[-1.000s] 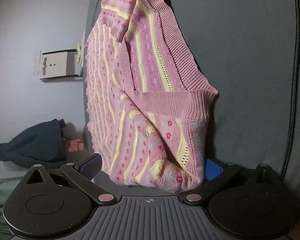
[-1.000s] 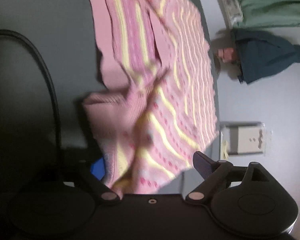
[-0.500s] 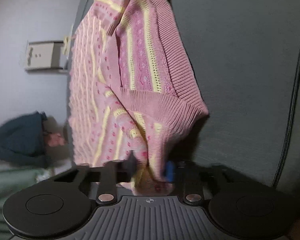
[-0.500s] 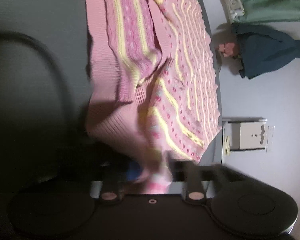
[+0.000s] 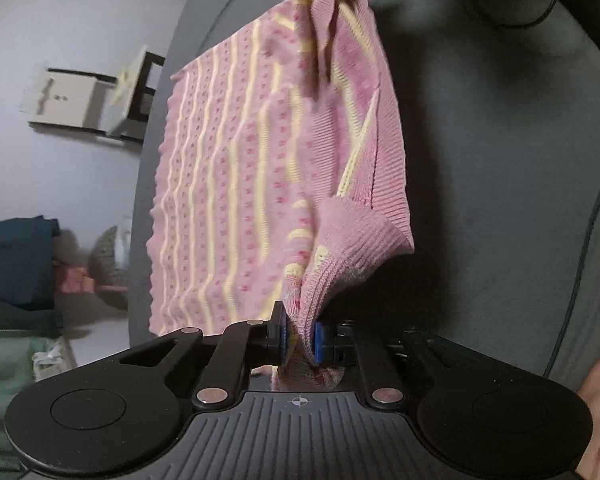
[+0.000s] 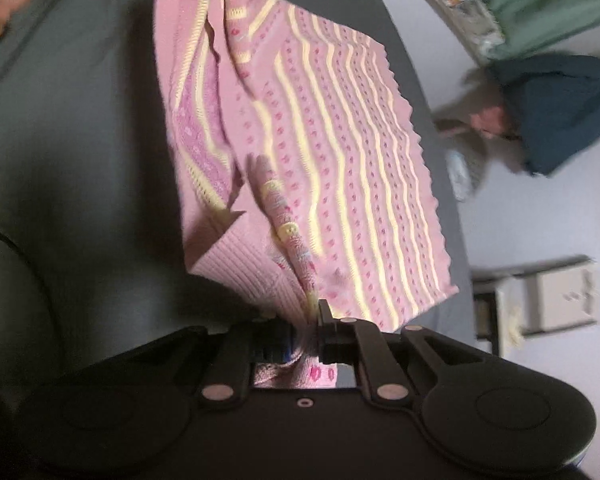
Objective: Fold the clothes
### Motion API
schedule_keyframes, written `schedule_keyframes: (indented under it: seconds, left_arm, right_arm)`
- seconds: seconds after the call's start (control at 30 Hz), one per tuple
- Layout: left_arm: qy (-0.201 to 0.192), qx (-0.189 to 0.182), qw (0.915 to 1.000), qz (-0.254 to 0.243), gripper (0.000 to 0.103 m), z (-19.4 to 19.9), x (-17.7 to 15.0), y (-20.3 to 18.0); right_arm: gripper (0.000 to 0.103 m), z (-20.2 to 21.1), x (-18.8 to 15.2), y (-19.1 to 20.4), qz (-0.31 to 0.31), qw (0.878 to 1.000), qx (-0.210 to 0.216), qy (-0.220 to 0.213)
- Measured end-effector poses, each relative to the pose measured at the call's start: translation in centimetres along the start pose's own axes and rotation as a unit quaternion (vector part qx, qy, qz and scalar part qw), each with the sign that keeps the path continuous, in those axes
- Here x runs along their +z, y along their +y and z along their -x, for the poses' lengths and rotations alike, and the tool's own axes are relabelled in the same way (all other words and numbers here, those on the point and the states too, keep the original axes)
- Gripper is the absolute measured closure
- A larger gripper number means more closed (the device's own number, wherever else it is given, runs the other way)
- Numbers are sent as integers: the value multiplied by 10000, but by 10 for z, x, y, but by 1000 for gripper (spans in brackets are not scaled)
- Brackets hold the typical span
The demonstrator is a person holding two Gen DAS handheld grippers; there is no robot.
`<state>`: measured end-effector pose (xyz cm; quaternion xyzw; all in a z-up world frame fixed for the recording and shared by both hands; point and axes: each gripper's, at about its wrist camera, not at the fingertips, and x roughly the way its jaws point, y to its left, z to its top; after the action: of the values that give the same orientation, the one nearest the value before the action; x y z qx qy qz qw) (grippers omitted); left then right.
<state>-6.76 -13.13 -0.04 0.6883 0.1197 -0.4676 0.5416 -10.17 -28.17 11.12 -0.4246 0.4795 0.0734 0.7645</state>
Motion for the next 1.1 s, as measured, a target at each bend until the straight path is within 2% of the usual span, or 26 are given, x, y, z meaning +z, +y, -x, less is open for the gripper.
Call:
schedule_keyframes:
  seconds: [0.13,0.23,0.33,0.47,0.63,0.67,0.7,0.73,0.77,0.8,0.83,0.87,0.9,0.93,1.0,1.03,1.1]
  left_arm:
    - [191,-296,9985,420,91,-28,8,69]
    - [295,-482,9954,771,91,-63,8,105]
    - [342,-669,9909,1121,91,-105,3,128]
    - [392,-743,9813,1730,91,-157,-4,142]
    - [443,-835,9668,2376,91,-210,-8,150]
    - [461,-878,9628,2514,91,-216,-11,150]
    - [476,-923,9585,2654,91,-221,-13,151]
    - [464,-950,9497,2949,84,-225,-18,153]
    - [448,-974,9393,3259,81,-229,-24,156]
    - [432,-997,9279,3566,76,-232,-30,159]
    - [415,-1019,9156,3869,65,-236,-36,162]
    - [386,-976,8953,4328,57,-237,-47,167]
    - [354,-924,8719,4796,39,-238,-59,172]
    - [322,-869,8460,5251,29,-238,-70,177]
    - [314,-513,8084,5856,28,-237,-89,182]
    - [398,-327,7937,6061,28,-236,-97,183]
    - [444,-198,7854,6171,28,-232,-104,180]
  right_arm:
    - [91,-22,13,-67,-153,9964,825,-145]
    - [91,-56,23,-114,-615,9887,1358,-130]
    - [91,-95,27,-139,-988,9830,1549,4]
    - [91,-146,28,-157,-1390,9751,1713,214]
    - [90,-181,20,-169,-1865,9667,1733,240]
    - [89,-187,18,-171,-1992,9644,1722,252]
    - [81,-193,16,-173,-2133,9617,1697,280]
    - [75,-198,15,-175,-2258,9599,1634,302]
    - [63,-201,12,-177,-2395,9576,1579,281]
    - [62,-203,9,-178,-2550,9541,1557,227]
    - [61,-204,5,-181,-2745,9488,1554,168]
    - [61,-204,0,-185,-3011,9410,1540,103]
    - [61,-204,-5,-190,-3308,9320,1480,44]
    - [61,-203,-11,-194,-3604,9223,1398,-9]
    - [61,-200,-24,-202,-4192,8999,1194,-141]
    - [60,-199,-31,-204,-4533,8853,1022,-170]
    - [57,-196,-42,-205,-4966,8634,859,-219]
